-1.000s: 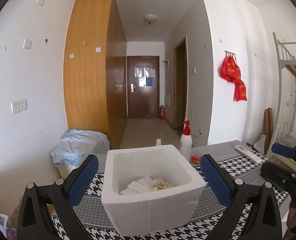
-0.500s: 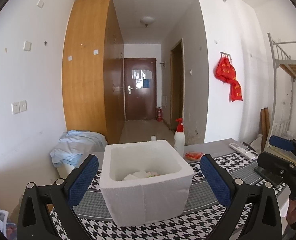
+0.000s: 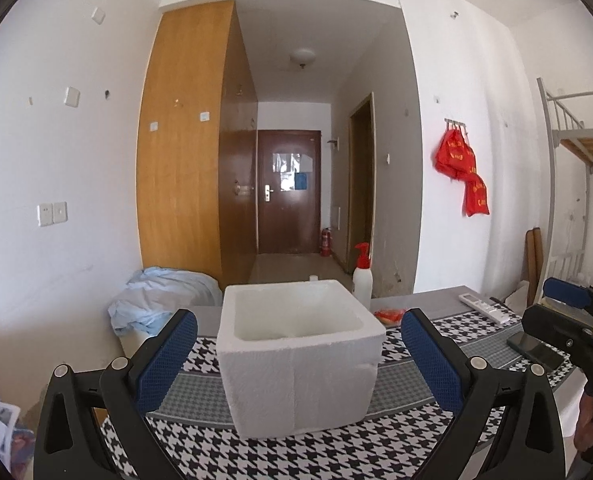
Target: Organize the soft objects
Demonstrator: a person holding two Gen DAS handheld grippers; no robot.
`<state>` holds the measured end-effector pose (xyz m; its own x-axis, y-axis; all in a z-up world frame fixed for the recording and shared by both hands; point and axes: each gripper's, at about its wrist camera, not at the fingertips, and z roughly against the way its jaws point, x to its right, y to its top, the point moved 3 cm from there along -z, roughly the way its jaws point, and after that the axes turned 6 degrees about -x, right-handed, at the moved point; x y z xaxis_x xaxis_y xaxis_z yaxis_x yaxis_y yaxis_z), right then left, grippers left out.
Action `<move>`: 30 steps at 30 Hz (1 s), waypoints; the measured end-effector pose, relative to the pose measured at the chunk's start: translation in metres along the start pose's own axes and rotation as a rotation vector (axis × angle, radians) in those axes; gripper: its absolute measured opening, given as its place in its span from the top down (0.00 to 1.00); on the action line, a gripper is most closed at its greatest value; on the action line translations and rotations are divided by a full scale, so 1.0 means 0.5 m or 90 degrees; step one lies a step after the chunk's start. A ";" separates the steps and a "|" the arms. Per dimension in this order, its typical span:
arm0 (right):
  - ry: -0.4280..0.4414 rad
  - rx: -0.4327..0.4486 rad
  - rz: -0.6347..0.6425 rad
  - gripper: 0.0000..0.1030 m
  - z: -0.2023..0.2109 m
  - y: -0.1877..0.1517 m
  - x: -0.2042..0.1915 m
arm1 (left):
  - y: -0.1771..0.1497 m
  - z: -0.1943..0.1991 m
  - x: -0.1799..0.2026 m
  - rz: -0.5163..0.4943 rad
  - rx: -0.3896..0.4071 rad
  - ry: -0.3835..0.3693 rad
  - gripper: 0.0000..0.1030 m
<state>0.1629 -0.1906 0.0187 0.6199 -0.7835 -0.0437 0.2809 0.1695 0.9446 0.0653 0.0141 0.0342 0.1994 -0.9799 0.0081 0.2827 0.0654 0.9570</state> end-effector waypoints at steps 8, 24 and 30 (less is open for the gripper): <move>-0.023 0.018 -0.013 0.01 0.014 -0.026 0.003 | -0.027 0.011 -0.001 0.012 -0.006 0.020 0.01; -0.023 0.008 -0.010 0.01 0.012 -0.067 -0.005 | -0.057 0.027 0.004 0.013 0.011 0.033 0.01; -0.024 0.010 -0.007 0.01 0.018 -0.079 -0.007 | -0.066 0.036 0.005 0.014 0.013 0.034 0.01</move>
<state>0.1432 -0.2000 -0.0155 0.5884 -0.8075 -0.0420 0.2758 0.1516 0.9492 0.0398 0.0062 0.0077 0.2548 -0.9669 0.0141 0.2586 0.0822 0.9625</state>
